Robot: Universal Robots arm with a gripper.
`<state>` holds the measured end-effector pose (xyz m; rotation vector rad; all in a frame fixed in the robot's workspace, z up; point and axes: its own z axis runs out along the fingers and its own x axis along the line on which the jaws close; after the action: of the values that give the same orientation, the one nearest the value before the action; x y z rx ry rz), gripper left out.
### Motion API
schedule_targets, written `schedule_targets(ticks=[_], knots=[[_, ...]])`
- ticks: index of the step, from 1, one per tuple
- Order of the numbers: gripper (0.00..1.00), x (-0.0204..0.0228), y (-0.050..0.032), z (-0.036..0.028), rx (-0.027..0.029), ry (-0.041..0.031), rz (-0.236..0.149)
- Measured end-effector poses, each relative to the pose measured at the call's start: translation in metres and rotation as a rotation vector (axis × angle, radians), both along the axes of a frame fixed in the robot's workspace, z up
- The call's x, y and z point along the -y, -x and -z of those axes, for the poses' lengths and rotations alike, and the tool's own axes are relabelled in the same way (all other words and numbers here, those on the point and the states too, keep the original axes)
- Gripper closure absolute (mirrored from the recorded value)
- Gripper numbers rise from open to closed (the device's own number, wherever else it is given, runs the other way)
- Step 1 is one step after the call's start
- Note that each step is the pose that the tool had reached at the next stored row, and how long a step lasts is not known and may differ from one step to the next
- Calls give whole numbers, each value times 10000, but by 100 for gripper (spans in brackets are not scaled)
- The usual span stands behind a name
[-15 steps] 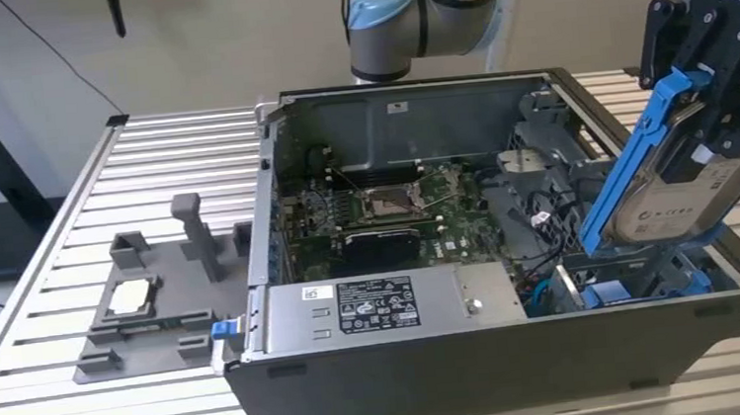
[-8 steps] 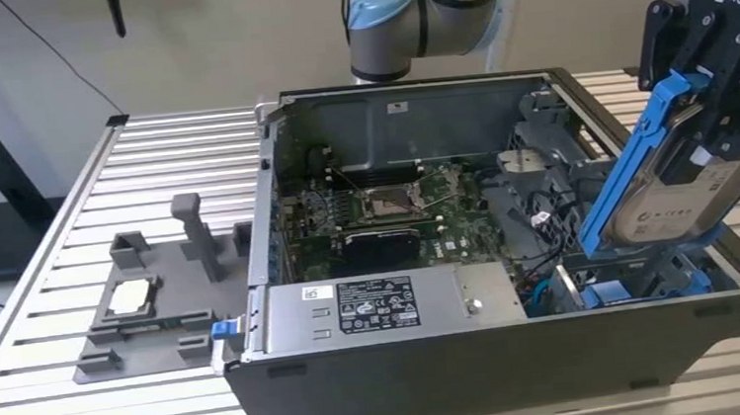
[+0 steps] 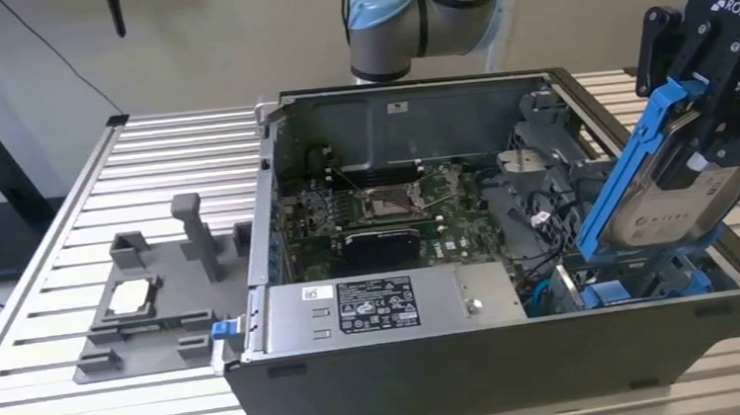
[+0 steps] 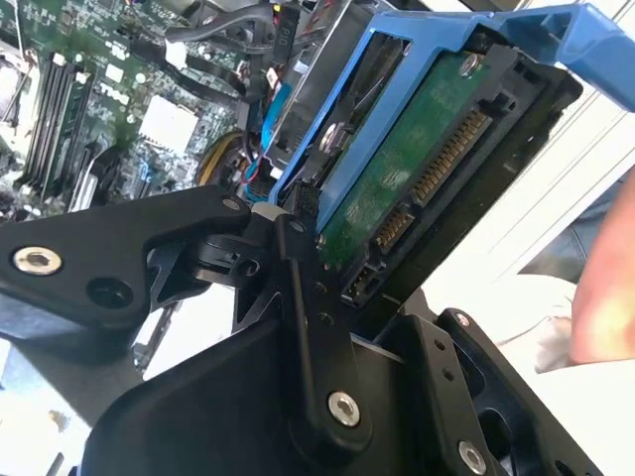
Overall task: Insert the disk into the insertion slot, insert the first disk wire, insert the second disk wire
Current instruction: 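Insert the disk into the insertion slot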
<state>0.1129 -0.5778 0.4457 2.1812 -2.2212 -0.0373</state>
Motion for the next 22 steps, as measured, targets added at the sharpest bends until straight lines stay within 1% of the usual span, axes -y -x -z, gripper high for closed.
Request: schedule_targets(ticks=[15,18,20,22], knots=[[67,0,0,36,0,0,0],[67,0,0,69,-1,-2,0],[67,4,1,97,-26,-4,2],[67,8,0,125,-38,-2,0]])
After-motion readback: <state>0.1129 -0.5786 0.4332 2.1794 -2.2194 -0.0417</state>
